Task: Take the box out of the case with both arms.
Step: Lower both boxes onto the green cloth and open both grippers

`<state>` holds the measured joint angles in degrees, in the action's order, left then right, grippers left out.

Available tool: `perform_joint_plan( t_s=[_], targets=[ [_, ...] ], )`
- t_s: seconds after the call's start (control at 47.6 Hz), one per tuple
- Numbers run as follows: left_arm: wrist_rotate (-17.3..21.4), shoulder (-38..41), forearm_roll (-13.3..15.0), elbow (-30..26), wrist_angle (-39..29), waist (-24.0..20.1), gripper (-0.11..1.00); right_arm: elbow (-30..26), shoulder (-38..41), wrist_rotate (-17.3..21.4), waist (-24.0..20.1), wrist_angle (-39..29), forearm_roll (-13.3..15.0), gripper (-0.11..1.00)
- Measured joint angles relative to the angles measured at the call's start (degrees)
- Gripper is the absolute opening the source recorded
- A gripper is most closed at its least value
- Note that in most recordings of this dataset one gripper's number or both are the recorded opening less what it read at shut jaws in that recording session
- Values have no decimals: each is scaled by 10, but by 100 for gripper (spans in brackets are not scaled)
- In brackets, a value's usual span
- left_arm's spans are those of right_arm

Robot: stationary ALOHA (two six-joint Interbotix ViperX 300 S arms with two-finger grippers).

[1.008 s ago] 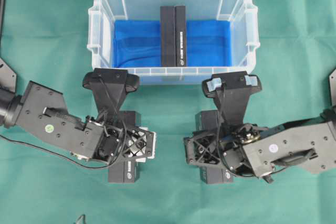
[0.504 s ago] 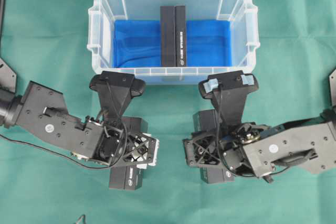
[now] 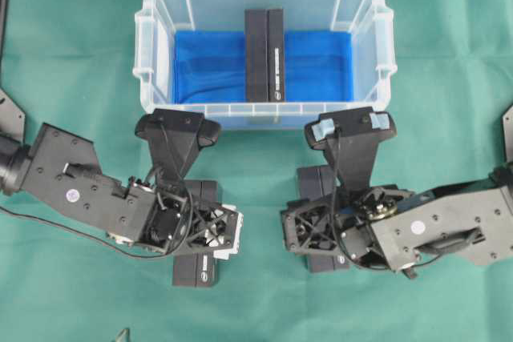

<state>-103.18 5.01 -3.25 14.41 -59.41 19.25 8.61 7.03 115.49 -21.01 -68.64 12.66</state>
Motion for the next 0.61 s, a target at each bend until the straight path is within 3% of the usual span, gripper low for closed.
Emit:
perform_joint_plan(
  t_s=[0.336, 0.609],
  targets=[
    [-3, -12, -1, -22, -20, 0, 90, -18, -1, -1, 0, -2, -3, 93],
    [4, -54, -8, -73, -119, -2, 90, -41, -36, -15, 2, -50, -4, 93]
  ],
)
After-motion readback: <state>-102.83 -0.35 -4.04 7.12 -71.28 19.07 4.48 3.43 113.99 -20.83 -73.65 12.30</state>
